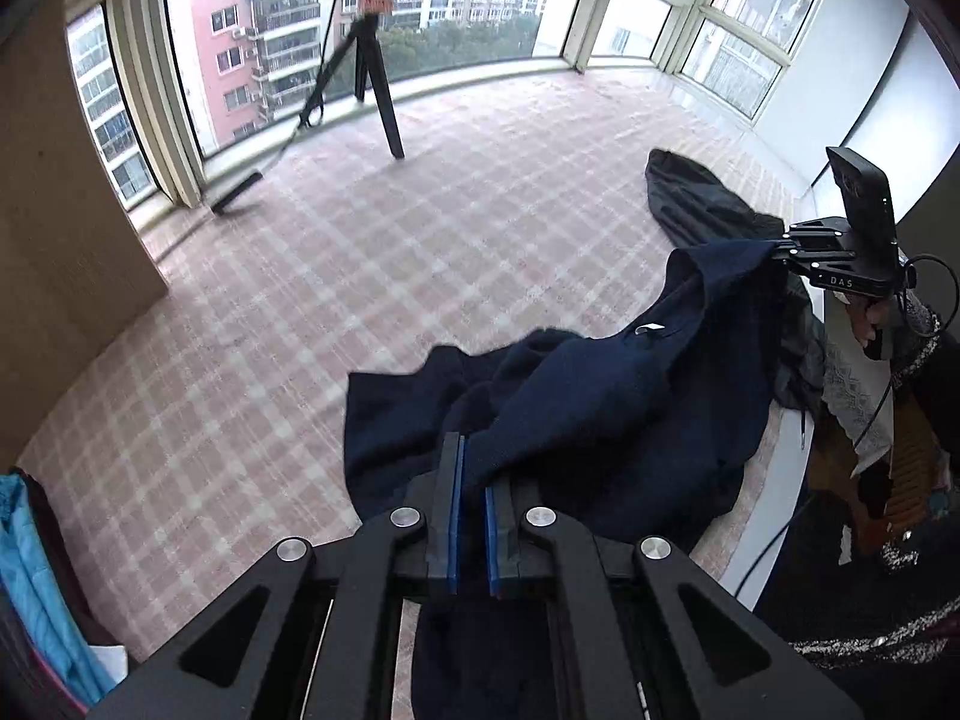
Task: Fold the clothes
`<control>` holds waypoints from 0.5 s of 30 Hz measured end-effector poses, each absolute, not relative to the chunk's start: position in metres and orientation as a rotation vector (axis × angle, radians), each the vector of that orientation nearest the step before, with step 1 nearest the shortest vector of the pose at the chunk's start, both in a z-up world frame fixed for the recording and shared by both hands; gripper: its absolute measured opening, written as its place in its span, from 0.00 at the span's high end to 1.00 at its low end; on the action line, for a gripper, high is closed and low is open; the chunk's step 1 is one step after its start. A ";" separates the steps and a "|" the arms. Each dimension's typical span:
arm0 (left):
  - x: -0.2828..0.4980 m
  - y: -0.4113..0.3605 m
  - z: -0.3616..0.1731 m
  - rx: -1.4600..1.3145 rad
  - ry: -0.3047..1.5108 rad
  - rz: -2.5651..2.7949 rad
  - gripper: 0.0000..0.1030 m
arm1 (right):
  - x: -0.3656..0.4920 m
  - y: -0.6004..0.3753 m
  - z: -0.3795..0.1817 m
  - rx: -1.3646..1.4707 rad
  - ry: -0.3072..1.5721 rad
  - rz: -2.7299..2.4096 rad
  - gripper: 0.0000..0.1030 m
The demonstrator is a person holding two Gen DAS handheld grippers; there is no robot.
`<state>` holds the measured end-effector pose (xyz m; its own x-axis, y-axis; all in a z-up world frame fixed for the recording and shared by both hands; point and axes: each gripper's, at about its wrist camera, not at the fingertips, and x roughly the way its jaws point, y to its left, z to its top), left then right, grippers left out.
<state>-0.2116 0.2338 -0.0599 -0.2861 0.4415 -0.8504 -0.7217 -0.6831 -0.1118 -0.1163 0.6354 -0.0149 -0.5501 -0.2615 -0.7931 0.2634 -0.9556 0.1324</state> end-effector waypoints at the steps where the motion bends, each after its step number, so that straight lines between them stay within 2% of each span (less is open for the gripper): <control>1: -0.210 0.227 -0.039 -1.159 0.384 2.065 0.95 | -0.114 0.636 0.002 1.246 -0.003 -2.575 0.96; 4: -0.204 0.206 0.024 -1.013 0.389 2.188 0.95 | -0.109 0.637 0.054 1.096 -0.019 -2.704 0.96; 6: -0.195 0.193 0.077 -0.891 0.407 2.293 0.95 | -0.102 0.628 0.109 0.955 -0.004 -2.770 0.97; 10: -0.160 0.159 0.182 -0.619 0.454 2.472 0.96 | -0.081 0.581 0.215 0.661 0.178 -2.864 0.97; 15: -0.121 0.114 0.287 -0.412 0.457 2.628 0.96 | -0.045 0.525 0.325 0.356 0.354 -2.919 0.97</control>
